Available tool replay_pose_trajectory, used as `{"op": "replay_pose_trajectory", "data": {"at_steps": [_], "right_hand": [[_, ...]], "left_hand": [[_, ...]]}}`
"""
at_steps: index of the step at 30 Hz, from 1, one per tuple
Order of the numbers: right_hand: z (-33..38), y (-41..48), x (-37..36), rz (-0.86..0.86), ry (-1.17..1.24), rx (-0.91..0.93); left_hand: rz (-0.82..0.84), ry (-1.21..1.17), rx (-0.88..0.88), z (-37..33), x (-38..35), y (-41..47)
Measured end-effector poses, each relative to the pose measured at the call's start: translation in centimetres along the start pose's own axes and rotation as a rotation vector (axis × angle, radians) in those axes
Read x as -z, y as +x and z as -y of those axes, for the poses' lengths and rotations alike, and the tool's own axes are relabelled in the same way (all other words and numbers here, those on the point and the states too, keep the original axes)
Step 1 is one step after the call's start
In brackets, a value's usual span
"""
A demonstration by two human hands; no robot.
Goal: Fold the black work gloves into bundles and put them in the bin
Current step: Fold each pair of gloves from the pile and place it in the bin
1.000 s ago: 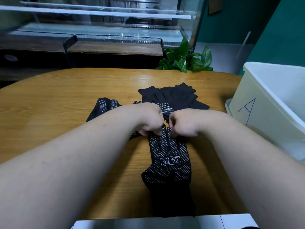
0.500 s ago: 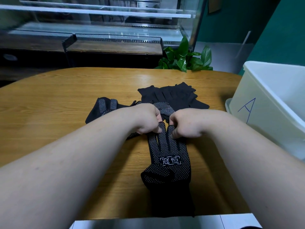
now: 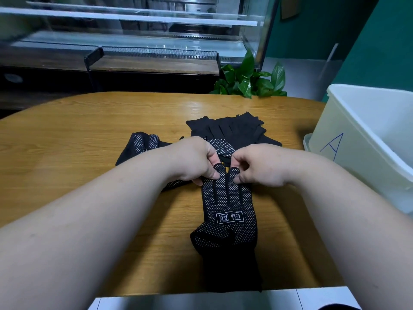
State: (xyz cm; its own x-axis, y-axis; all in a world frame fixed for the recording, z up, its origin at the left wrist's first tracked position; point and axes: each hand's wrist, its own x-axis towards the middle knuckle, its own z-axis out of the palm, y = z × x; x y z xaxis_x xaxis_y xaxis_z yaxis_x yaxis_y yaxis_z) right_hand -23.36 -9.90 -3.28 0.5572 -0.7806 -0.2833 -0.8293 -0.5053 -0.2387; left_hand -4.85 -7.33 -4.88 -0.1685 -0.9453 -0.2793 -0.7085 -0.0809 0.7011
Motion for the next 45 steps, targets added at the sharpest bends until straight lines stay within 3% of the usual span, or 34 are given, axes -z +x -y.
{"op": "replay_pose_trajectory", "data": {"at_steps": [11, 18, 26, 32, 37, 40, 45], "right_hand": [[0.2, -6.1, -1.6, -0.291, 0.202, 0.060], [1.8, -10.3, -5.0, -0.361, 0.179, 0.141], [2.8, -12.9, -7.5, -0.318, 0.096, 0.130], [2.8, -13.4, -8.4, -0.280, 0.088, 0.153], [2.5, -13.7, -9.5, -0.251, 0.090, 0.187], [2.5, -14.2, -9.5, -0.246, 0.090, 0.212], [2.5, -14.3, -9.4, -0.358, 0.251, 0.171]], "left_hand": [[-0.232, 0.045, -0.252, -1.2, -1.4, -7.0], [-0.332, 0.115, -0.551, 1.6, -4.7, -9.9], [-0.406, 0.244, -0.649, 3.7, -7.7, -12.4], [-0.370, 0.332, -0.738, 4.8, -8.8, -13.1], [-0.305, 0.161, -0.804, 5.5, -8.3, -13.8], [-0.346, 0.057, -0.768, 5.6, -8.2, -13.6], [-0.498, 0.144, -0.631, 6.2, -7.9, -11.7]]}}
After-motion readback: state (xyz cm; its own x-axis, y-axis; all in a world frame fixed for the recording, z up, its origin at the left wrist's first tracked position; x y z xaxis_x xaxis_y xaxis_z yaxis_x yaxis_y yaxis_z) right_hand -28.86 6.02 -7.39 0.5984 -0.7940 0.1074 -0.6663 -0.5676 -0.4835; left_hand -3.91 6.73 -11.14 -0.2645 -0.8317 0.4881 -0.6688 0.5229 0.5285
